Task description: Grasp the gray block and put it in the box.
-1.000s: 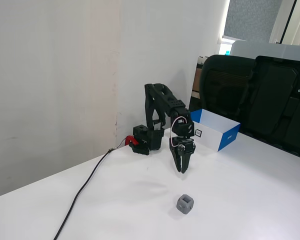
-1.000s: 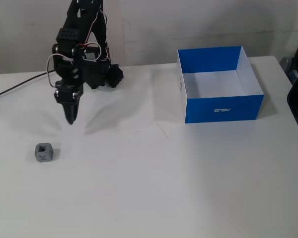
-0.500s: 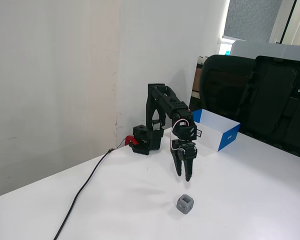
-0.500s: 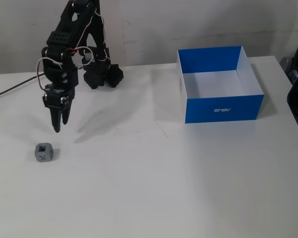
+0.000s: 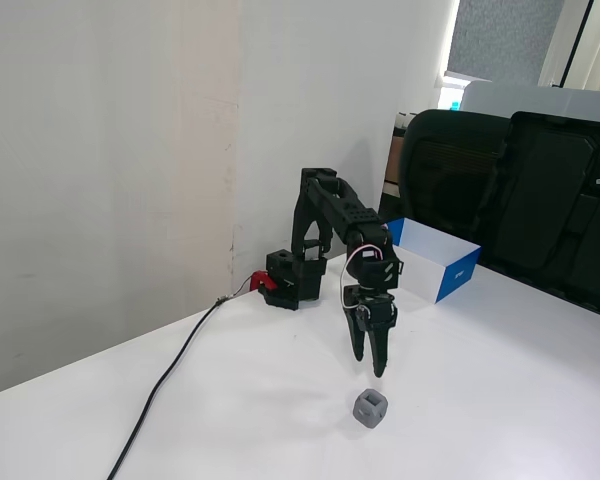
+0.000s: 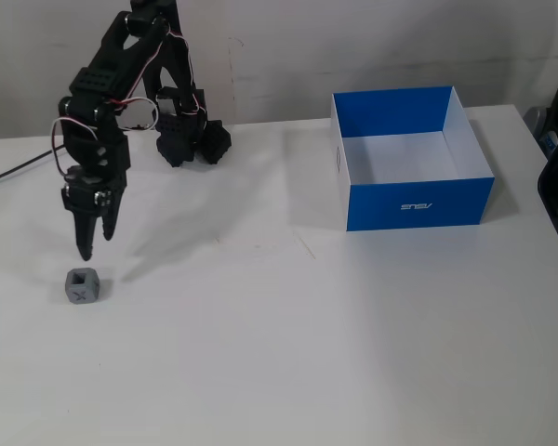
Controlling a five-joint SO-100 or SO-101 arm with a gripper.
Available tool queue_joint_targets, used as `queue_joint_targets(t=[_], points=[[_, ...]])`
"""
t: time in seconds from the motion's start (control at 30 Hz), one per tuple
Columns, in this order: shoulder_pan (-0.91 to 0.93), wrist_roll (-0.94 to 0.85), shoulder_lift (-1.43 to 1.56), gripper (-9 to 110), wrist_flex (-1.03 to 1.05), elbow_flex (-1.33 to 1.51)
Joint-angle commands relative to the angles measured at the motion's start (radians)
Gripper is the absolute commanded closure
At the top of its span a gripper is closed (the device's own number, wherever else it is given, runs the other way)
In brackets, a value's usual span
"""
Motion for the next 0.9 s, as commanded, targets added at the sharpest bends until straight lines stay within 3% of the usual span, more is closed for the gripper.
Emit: queue_joint_targets(t=[0.0, 0.87], points=[[-0.008, 0.008, 0.015, 76, 0.015, -0.101], [-0.097, -0.006, -0.236, 76, 0.121, -0.394]])
